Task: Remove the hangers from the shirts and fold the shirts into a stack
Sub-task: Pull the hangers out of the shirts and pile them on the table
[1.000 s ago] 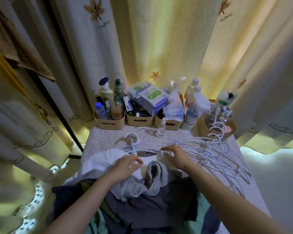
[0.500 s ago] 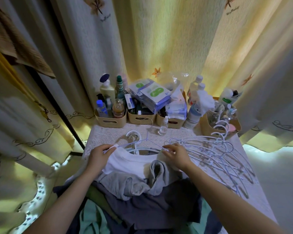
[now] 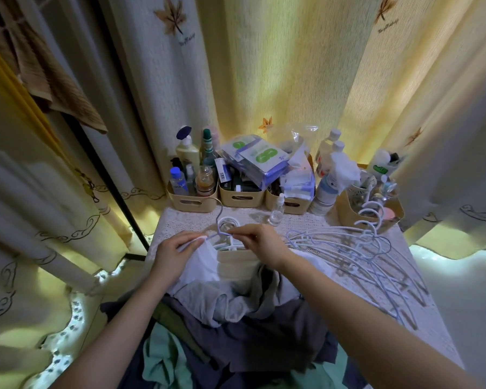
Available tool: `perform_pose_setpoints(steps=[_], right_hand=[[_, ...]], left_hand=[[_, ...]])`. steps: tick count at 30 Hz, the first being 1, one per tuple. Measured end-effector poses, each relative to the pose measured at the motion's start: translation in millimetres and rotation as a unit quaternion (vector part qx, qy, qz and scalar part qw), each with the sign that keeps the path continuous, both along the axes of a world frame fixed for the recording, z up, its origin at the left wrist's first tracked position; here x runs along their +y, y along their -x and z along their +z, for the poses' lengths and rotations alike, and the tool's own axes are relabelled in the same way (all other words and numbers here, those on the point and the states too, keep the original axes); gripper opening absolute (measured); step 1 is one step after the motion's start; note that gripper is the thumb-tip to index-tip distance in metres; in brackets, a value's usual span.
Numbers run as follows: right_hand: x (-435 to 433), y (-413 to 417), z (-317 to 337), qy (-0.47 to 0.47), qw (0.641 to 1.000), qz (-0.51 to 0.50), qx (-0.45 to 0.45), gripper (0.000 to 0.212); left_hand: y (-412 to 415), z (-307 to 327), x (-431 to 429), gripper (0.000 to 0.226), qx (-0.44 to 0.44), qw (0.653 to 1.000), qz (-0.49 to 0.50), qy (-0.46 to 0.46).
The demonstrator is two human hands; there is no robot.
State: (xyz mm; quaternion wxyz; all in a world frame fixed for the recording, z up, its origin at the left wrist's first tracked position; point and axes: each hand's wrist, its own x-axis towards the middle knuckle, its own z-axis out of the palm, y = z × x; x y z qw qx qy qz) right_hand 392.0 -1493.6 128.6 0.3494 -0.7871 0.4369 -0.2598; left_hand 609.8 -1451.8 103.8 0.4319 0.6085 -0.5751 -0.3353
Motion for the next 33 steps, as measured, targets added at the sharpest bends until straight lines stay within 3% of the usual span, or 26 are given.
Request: perform_pose_setpoints(steps=[8,10,13,18,27,33], right_hand=[[7,-19,13,0.003,0.999,0.052,0.004,0.022],[8,-13,13,-0.010,0.996,0.063,0.055,0.024],[6,13,5,-0.028,0.977,0.045,0.208,0.030],[12,66,-8,0.047,0.956,0.014,0.290,0.022],[7,91,-8,0.005,0.981,-0.055,0.187,0.014],[17,121,-8,0.028,0.987,-0.058,0.144,0.026]], left_hand=[[6,9,3,0.016,-0.016,0.998,-0.039,-0.043],[13,12,0,0.021,-0.066,0.996,-0.039,-0.038],[15,12,-2,0.021,-0.080,0.996,-0.018,-0.018],[15,11,-2,0.015,-0.090,0.995,-0.024,-0.035],[12,22,-8,0.023,-0.162,0.985,-0.011,-0.064],[-4,24,-14,0.026,-0.121,0.990,-0.008,-0.073]])
